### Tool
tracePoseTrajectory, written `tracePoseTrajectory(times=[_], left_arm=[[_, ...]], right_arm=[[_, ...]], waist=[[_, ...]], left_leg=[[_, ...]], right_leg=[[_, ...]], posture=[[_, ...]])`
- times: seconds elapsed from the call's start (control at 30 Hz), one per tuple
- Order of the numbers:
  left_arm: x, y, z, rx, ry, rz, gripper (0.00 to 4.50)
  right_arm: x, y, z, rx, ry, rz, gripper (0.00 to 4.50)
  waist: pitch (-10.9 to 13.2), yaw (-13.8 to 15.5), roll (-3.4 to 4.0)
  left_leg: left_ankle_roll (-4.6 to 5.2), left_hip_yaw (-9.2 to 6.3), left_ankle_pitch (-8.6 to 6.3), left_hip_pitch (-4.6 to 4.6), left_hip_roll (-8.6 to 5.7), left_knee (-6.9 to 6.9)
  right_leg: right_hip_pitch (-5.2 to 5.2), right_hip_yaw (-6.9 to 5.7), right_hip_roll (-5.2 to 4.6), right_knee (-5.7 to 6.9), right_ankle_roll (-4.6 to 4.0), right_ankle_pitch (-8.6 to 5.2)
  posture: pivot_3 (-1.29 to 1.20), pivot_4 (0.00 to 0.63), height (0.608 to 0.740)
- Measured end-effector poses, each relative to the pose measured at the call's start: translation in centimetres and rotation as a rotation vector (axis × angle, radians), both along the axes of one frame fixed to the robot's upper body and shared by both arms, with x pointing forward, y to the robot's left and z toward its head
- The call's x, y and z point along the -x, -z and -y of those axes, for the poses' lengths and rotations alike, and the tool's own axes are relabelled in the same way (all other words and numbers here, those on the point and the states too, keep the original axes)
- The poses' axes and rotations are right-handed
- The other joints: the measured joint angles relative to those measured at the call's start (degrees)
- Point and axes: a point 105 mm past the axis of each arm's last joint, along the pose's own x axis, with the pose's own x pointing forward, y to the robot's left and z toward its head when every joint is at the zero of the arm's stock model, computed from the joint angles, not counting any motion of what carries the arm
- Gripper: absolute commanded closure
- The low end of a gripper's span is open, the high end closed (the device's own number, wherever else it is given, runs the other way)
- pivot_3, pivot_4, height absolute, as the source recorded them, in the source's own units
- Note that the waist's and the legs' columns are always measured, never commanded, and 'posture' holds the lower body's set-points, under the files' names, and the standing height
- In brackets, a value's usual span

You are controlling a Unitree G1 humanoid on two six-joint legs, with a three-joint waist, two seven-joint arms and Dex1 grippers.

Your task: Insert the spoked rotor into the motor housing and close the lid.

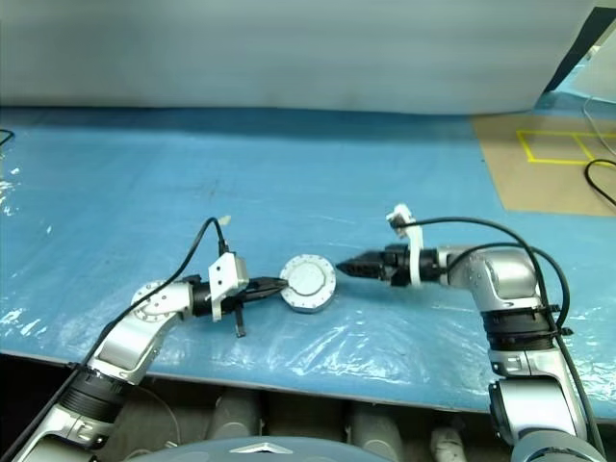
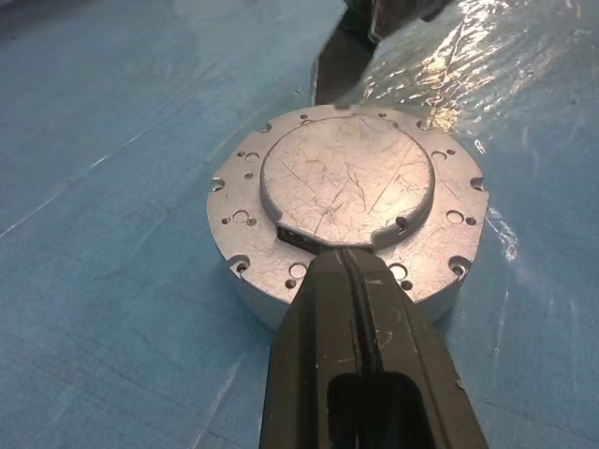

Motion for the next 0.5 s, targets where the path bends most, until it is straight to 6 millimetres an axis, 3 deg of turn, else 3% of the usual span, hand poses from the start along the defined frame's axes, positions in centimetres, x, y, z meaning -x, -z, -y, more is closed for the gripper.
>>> tracePoseTrajectory(times=[0.5], left_arm=[[0.0,0.0,0.0,0.000,0.000,0.000,4.50]], right_arm=[[1.4,0.9,-4.0,-0.124,-0.047,-0.121,0.02]], waist=[[0.00,0.03,0.01]], left_leg=[[-0.01,0.01,0.00,0.04,0.02,-0.03]], right_leg=[[0.00,0.00,-0.01,0.00,0.00,0.00]], posture=[[0.00,0.150,0.740]])
